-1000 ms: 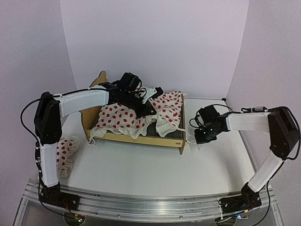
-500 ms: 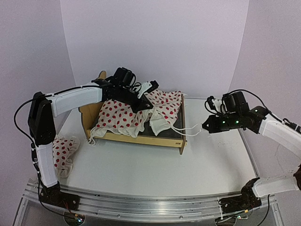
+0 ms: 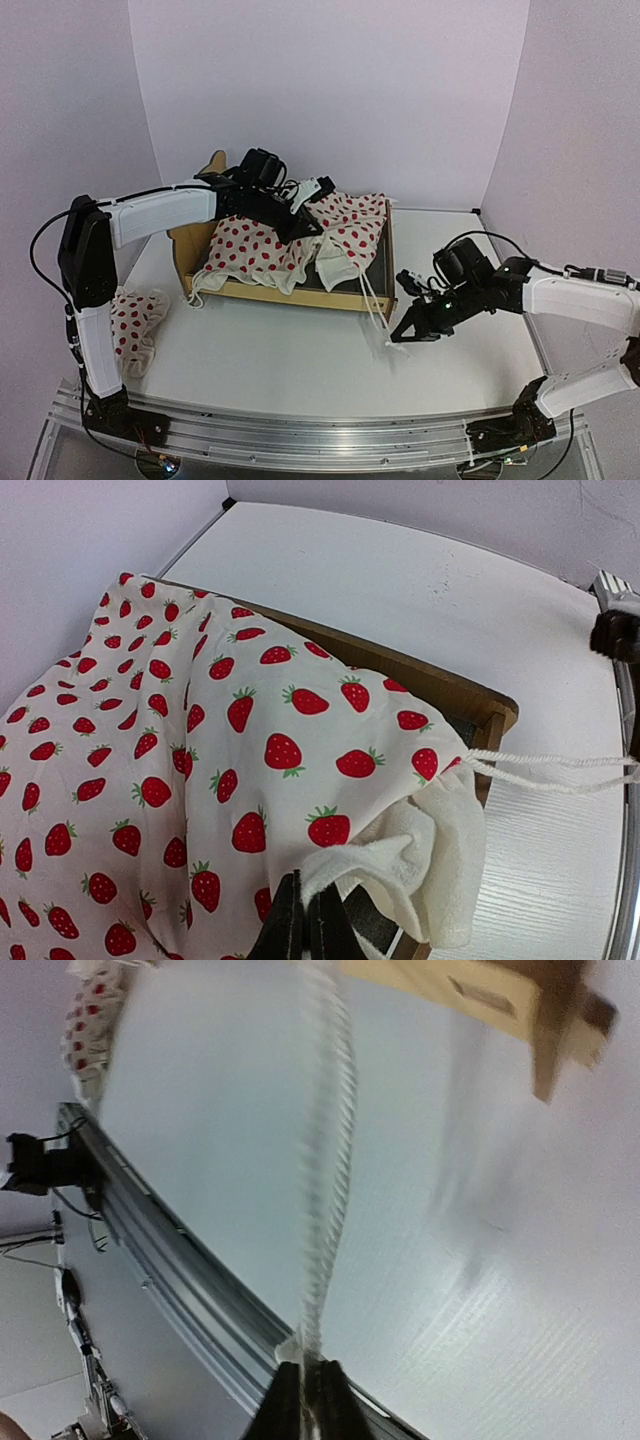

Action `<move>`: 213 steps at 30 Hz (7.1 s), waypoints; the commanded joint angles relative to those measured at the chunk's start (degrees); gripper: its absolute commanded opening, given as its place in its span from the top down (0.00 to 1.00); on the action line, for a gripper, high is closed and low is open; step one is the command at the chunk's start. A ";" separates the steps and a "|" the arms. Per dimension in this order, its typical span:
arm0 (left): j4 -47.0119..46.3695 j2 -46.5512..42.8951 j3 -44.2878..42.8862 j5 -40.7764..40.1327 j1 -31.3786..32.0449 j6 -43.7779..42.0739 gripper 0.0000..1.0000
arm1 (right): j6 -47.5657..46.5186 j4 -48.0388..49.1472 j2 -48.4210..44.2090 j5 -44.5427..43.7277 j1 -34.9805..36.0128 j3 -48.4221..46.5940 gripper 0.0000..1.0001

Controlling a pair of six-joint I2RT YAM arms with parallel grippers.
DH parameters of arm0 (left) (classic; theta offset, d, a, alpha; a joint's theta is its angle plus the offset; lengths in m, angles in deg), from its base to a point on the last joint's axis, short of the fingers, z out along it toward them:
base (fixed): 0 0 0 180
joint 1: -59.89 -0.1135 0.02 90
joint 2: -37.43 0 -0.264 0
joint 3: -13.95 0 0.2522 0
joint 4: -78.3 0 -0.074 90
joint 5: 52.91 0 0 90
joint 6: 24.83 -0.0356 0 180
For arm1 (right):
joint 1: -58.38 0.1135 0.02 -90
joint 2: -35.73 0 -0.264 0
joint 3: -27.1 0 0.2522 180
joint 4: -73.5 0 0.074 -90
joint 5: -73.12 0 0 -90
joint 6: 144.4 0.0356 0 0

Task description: Set up the pet bed

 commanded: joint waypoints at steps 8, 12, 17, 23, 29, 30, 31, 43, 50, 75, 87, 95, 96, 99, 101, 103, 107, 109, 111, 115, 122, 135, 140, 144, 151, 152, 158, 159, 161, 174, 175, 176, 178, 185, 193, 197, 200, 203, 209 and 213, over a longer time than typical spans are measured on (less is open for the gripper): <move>-3.26 -4.41 2.67 3.30 -0.55 -0.07 1.00 | 9.78 -11.27 5.71 -28.73 0.00 1.80 0.68; -3.36 -4.64 3.73 4.48 -0.55 0.91 1.00 | 4.63 -5.94 3.93 -34.94 3.43 -0.38 0.66; -3.75 -5.07 4.11 3.75 -0.55 1.01 1.00 | -6.10 19.34 2.07 -42.24 12.71 5.20 0.66; -3.64 -5.55 3.91 2.87 -0.55 0.56 1.00 | -7.46 37.51 10.75 -43.18 13.96 3.45 0.68; -3.73 -5.87 3.04 2.20 -0.64 0.31 1.00 | -2.59 47.03 18.10 -44.98 14.14 5.46 0.71; -3.89 -5.88 3.08 2.22 -0.68 0.27 1.00 | -2.54 49.32 18.88 -45.18 14.10 5.86 0.71; -4.01 -5.88 3.14 2.34 -0.64 0.30 1.00 | -2.55 50.37 20.04 -45.47 14.10 5.70 0.71; -4.40 -6.13 3.59 2.79 -0.64 0.39 1.00 | -2.46 55.80 28.61 -52.98 14.47 6.90 0.77; -4.47 -6.10 3.41 2.50 -0.65 0.08 1.00 | -4.13 57.18 31.74 -54.87 14.44 6.73 0.82; -4.58 -6.49 4.32 2.34 -1.62 0.13 1.00 | -10.02 36.46 12.64 -53.11 14.45 1.57 1.00; -5.63 -6.95 5.16 2.96 -1.87 0.14 1.00 | -15.92 23.97 8.67 -46.52 12.19 -7.34 1.00; -2.78 -7.47 2.01 3.78 -2.15 1.26 1.00 | -12.56 40.24 11.55 -35.11 12.25 4.58 0.79; -2.21 -7.52 1.73 4.08 -2.13 1.23 1.00 | -12.68 42.18 12.23 -35.69 12.21 5.57 0.78; -1.81 -7.81 2.26 4.30 -2.13 1.38 1.00 | -13.92 50.51 15.84 -38.75 12.25 8.95 0.74; -1.90 -8.11 2.74 4.15 -2.13 1.73 1.00 | -15.42 58.03 18.53 -40.76 12.27 11.80 0.71; -2.01 -8.32 2.63 4.14 -2.13 1.80 1.00 | -16.40 67.66 20.98 -43.33 12.35 14.84 0.69; -2.50 -8.33 2.64 4.37 -2.13 1.80 1.00 | -18.00 78.96 27.31 -49.51 12.55 16.68 0.69; -2.73 -8.34 2.84 4.72 -2.13 1.97 1.00 | -18.95 81.84 30.37 -51.15 12.73 16.04 0.70; -2.90 -8.34 3.08 5.11 -2.11 2.14 1.00 | -19.17 83.95 32.97 -52.28 12.89 15.13 0.69; -3.30 -8.39 3.61 5.30 -2.13 2.35 1.00 | -19.34 87.81 36.77 -56.43 13.35 13.95 0.70; -3.32 -8.34 4.13 5.62 -2.09 2.68 1.00 | -21.65 92.70 42.28 -59.09 14.35 10.42 0.69; -3.34 -8.31 4.19 5.74 -2.13 2.84 1.00 | -20.47 97.25 45.13 -62.14 14.37 10.31 0.98; -3.34 -8.48 4.28 5.65 -2.15 2.85 1.00 | -20.28 96.73 41.48 -60.80 14.44 12.74 1.00; -3.26 -8.67 4.49 5.37 -2.22 2.65 1.00 | -21.71 89.22 32.10 -56.36 15.12 15.08 1.00; -3.15 -9.07 5.10 5.18 -2.59 2.26 1.00 | -21.26 56.53 8.73 -51.39 15.20 13.40 1.00; -3.15 -9.12 5.17 5.17 -2.64 2.11 1.00 | -21.32 52.45 6.56 -51.03 15.20 12.65 1.00; -3.31 -9.57 5.96 5.15 -2.69 1.82 1.00 | -25.14 36.81 0.75 -49.27 15.23 4.06 1.00; -3.32 -9.62 6.08 5.17 -2.72 1.87 1.00 | -26.80 36.63 0.58 -49.44 15.19 2.96 1.00; -3.44 -9.73 6.30 5.11 -2.66 1.87 1.00 | -30.36 36.68 1.24 -49.72 14.84 0.93 1.00; -3.63 -10.30 7.14 3.52 -2.75 1.37 1.00 | -30.78 40.63 19.84 -29.43 2.27 -12.66 1.00; -3.52 -10.36 7.22 3.28 -2.75 1.21 1.00 | -30.31 40.98 21.00 -28.66 2.21 -13.06 1.00; -3.49 -10.43 7.36 3.08 -2.75 1.06 1.00 | -29.91 41.59 22.06 -28.11 2.19 -13.13 1.00; -3.50 -10.55 7.52 2.84 -2.91 0.79 1.00 | -28.89 42.63 23.41 -27.08 2.11 -13.19 1.00; -4.32 -10.79 8.31 2.90 -3.17 0.82 1.00 | -23.37 42.70 23.48 -27.20 2.01 -11.54 1.00; -4.73 -10.74 8.69 3.15 -3.19 0.84 1.00 | -18.19 36.76 25.02 -27.75 0.87 -10.13 1.00; -5.00 -10.64 8.85 3.70 -3.19 0.97 1.00 | -16.20 32.51 27.72 -25.92 0.20 -12.68 1.00; -5.69 -10.29 9.22 4.64 -3.19 1.48 1.00 | -14.86 30.47 29.08 -25.66 -0.23 -13.93 1.00; -6.54 -9.87 9.61 5.57 -3.18 2.09 1.00 | -13.27 27.85 29.47 -25.71 -0.74 -14.66 1.00; -7.66 -9.19 9.93 6.04 -3.10 2.55 1.00 | -6.49 26.43 26.16 -25.55 -2.13 -13.70 1.00; -7.60 -8.86 9.42 5.17 -3.15 1.95 1.00 | -5.53 20.05 26.64 -21.94 -2.21 -18.72 1.00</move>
